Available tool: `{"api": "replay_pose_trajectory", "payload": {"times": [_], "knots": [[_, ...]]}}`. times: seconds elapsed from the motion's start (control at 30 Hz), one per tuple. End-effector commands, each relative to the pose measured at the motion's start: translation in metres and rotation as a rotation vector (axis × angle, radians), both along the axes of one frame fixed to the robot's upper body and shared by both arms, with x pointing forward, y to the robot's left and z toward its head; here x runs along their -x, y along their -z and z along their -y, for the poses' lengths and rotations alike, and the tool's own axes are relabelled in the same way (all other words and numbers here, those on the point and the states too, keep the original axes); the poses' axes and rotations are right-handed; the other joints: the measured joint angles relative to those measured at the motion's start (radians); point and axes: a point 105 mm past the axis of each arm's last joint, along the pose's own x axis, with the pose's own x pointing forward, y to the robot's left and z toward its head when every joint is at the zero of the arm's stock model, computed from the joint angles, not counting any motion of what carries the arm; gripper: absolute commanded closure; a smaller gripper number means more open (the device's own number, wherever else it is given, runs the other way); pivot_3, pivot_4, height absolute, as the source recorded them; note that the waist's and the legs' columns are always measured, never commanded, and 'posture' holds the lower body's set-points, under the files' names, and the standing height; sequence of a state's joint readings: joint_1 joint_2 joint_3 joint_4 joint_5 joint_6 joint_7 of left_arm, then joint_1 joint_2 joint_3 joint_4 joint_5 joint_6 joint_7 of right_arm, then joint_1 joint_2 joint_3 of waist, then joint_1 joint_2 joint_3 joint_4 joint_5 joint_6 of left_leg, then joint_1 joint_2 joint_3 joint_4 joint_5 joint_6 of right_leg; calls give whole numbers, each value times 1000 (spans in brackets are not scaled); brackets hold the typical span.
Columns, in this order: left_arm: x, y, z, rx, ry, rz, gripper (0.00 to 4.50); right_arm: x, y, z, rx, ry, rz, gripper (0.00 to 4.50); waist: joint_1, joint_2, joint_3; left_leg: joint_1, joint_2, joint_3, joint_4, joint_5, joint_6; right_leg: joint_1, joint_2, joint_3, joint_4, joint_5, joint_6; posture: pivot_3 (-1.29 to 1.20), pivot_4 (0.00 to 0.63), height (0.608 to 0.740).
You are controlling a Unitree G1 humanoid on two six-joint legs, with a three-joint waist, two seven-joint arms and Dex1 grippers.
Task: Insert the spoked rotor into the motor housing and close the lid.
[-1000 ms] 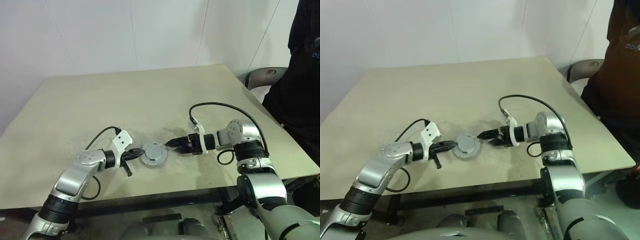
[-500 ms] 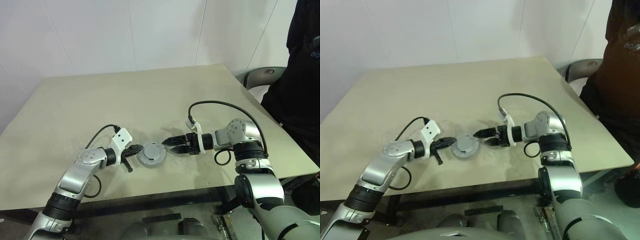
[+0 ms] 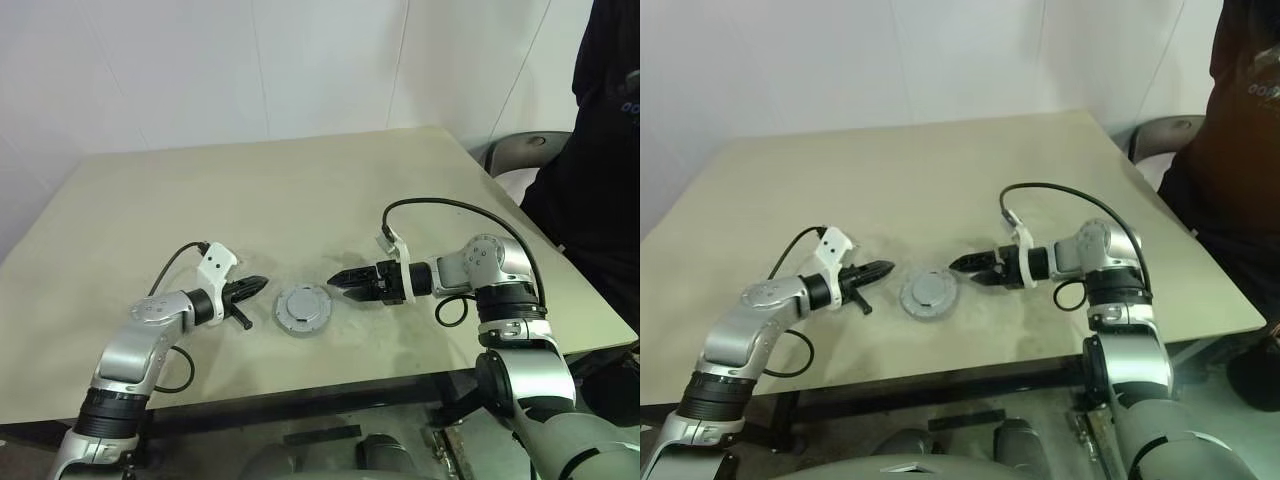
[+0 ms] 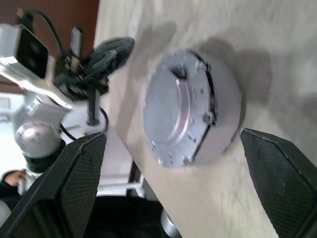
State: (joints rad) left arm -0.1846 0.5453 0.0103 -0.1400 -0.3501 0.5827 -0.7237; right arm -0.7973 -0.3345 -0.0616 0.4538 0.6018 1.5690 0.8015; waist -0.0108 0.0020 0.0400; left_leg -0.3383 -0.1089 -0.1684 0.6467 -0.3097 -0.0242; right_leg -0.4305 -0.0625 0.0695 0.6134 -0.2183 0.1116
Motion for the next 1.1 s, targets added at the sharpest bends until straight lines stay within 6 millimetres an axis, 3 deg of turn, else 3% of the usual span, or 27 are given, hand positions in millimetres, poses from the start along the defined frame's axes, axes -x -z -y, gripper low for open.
{"api": "replay_pose_trajectory", "payload": {"times": [0.03,0.13,0.23,0.33,0.57,0.73,1.1], "knots": [[8,-16,-7,13,15,40,4500,-13,-25,-3,39,-55,345,17,-2,0,0,0,0,0,0,0,0,0,0,0,0,0,0,0,0,740],[20,-19,-6,50,49,28,4500,-10,-29,-6,150,-194,656,17,-4,0,0,0,0,0,0,0,0,0,0,0,0,0,0,0,0,740],[35,-24,-8,83,82,8,4500,4,-44,-21,69,-341,940,17,-4,-2,1,0,0,0,0,0,0,0,0,0,-1,0,1,0,0,740],[47,-27,-13,84,105,-3,4500,11,-40,-29,105,-482,1074,17,-9,-2,1,0,1,1,0,0,0,0,0,0,0,0,1,0,0,740],[56,-29,-30,65,68,-12,4500,13,-35,-52,91,-606,1149,17,-1,-2,1,2,1,1,2,0,0,2,1,0,1,0,0,0,0,740],[59,-27,-30,60,58,-19,4500,7,-22,-64,120,-626,1150,17,1,-3,1,1,1,1,1,0,0,1,0,0,0,0,0,0,0,740],[58,-27,-29,62,49,-23,4500,3,2,-69,185,-680,1169,17,-2,-3,1,2,1,1,1,0,-1,1,1,0,1,1,-1,0,0,740]]}}
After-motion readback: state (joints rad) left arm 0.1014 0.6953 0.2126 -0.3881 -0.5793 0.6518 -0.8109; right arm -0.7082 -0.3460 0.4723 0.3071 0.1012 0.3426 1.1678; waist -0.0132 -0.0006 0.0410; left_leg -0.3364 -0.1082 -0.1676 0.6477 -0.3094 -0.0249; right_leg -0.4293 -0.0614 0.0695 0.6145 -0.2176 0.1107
